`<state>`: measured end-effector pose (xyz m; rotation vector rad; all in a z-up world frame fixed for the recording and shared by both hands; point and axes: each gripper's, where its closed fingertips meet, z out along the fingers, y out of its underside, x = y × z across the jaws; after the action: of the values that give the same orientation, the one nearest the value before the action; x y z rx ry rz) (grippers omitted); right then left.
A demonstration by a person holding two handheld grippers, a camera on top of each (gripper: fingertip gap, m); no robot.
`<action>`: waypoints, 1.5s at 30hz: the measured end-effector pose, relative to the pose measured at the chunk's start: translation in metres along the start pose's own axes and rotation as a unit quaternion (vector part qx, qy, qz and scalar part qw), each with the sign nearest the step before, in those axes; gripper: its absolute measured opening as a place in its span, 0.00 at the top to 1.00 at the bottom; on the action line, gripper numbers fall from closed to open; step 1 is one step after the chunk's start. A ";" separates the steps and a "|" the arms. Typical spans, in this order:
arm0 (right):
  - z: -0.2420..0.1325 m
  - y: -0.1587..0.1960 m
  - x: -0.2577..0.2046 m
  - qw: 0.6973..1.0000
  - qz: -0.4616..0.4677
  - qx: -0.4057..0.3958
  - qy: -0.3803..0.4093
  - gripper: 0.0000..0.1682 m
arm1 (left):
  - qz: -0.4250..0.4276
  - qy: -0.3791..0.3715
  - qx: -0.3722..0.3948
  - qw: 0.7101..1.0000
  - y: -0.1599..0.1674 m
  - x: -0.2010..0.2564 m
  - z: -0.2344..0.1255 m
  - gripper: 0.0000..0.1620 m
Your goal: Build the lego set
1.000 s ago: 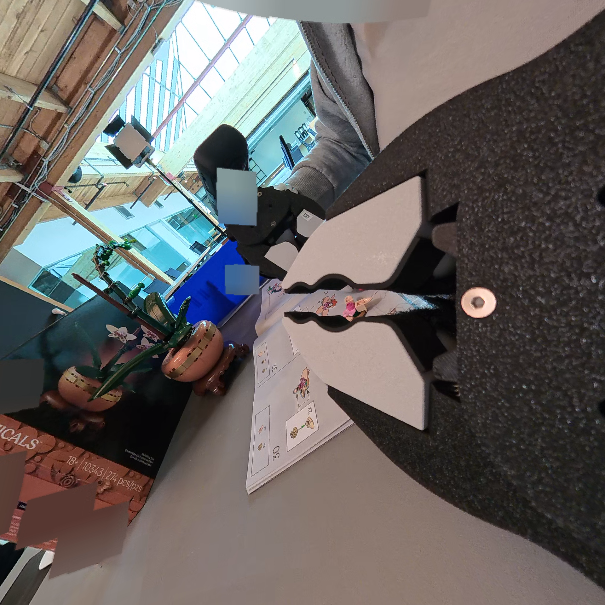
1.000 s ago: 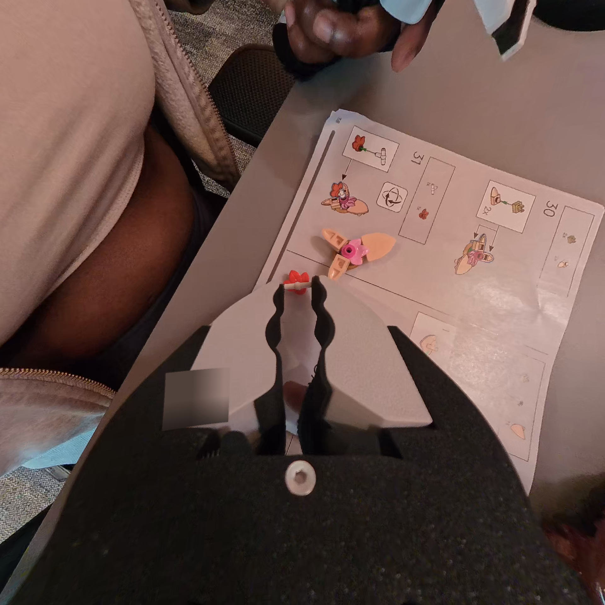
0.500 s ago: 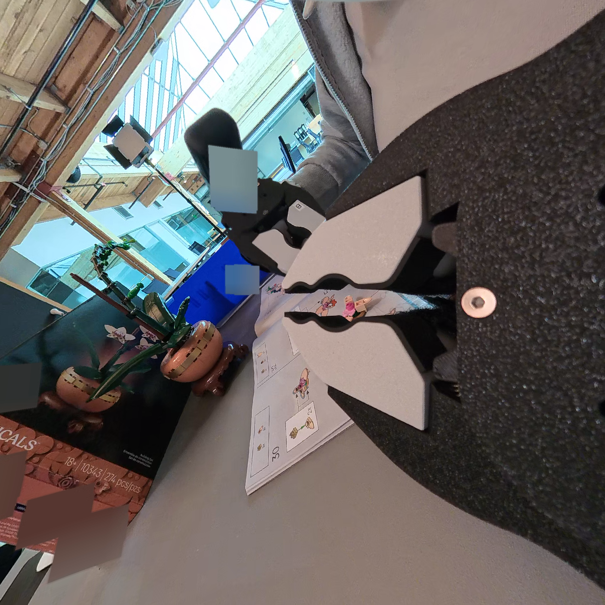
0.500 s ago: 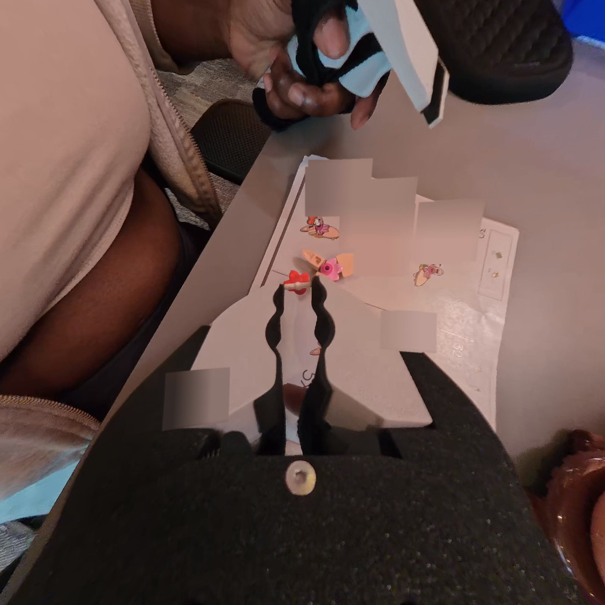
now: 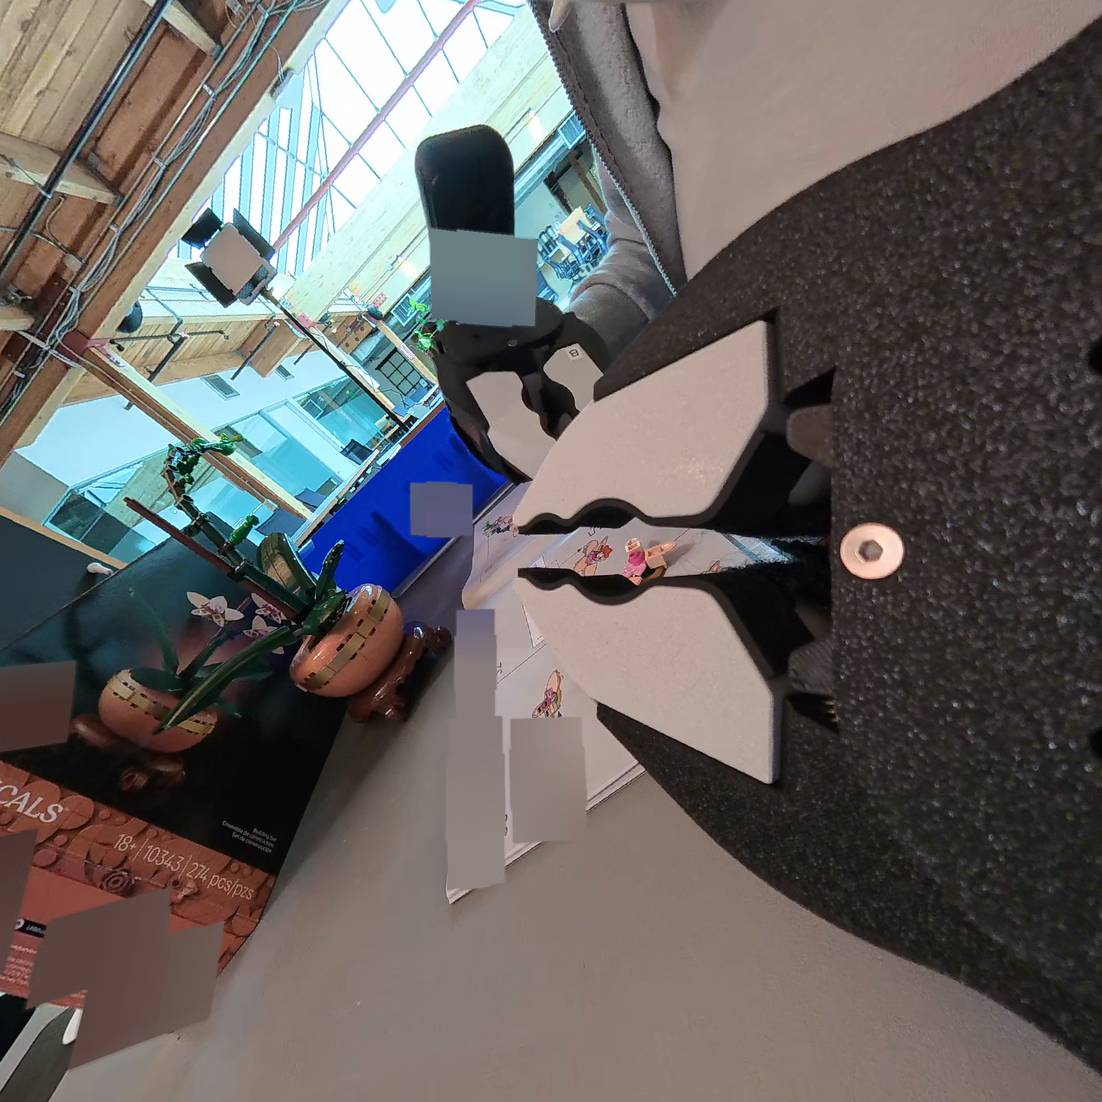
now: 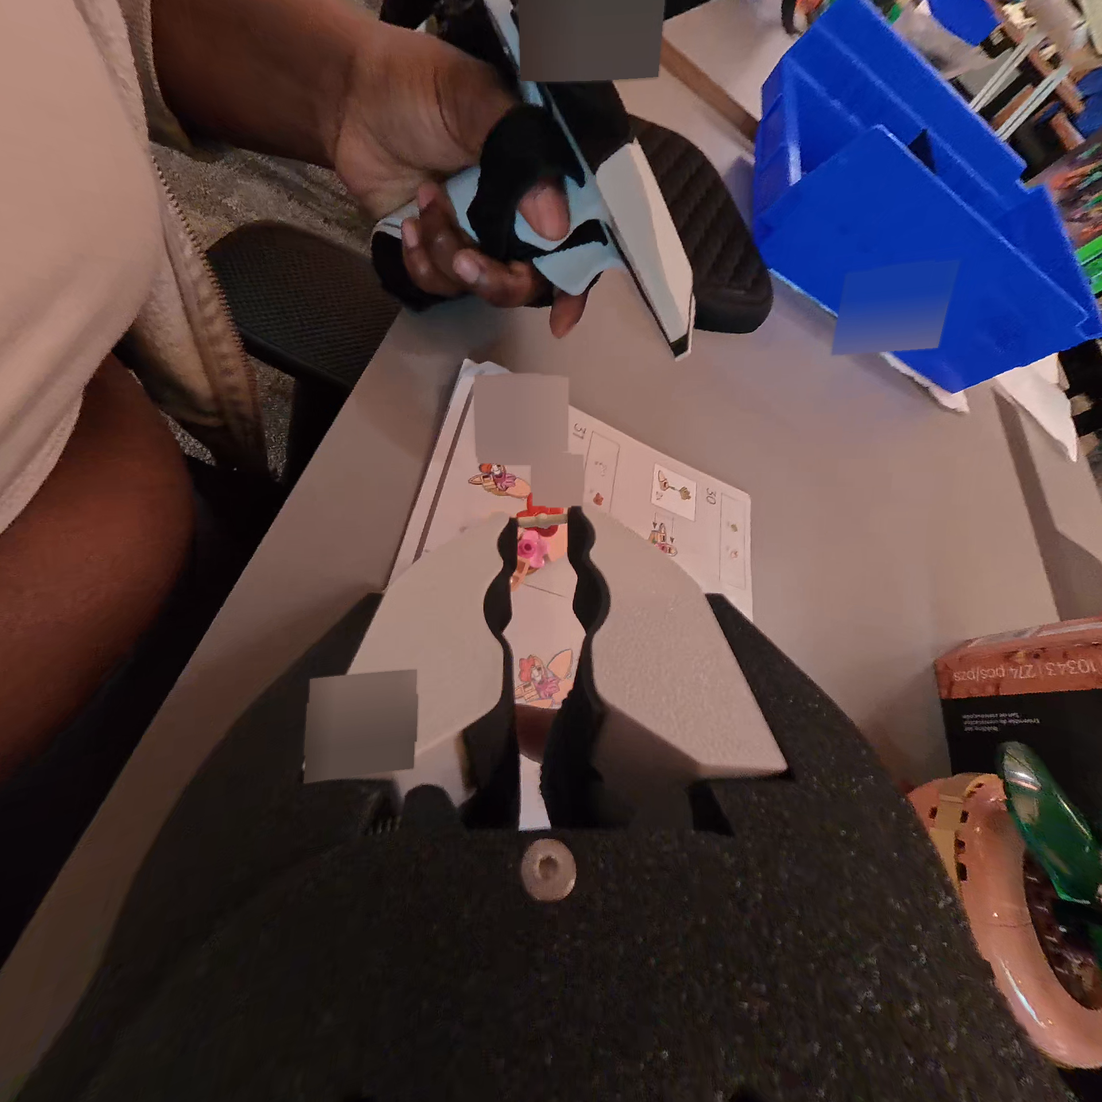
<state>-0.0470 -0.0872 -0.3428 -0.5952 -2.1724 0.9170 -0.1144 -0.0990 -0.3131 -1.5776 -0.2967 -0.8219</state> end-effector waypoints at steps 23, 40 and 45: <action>-0.017 -0.050 0.011 0.990 -0.073 0.093 0.074 0.91 | 0.053 0.141 -0.096 0.984 0.032 0.064 0.014 0.89; -0.011 -0.044 0.004 0.996 -0.028 0.072 0.042 0.91 | 0.134 0.095 -0.109 0.980 0.041 0.056 0.020 0.99; -0.017 -0.037 0.020 0.974 0.201 0.100 0.005 0.94 | 0.275 0.006 -0.116 0.955 0.036 0.041 0.017 0.99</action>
<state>-0.0526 -0.0918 -0.2980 -0.9566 -1.9514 1.3221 -0.0571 -0.1009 -0.3130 -1.7533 0.2544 -0.4381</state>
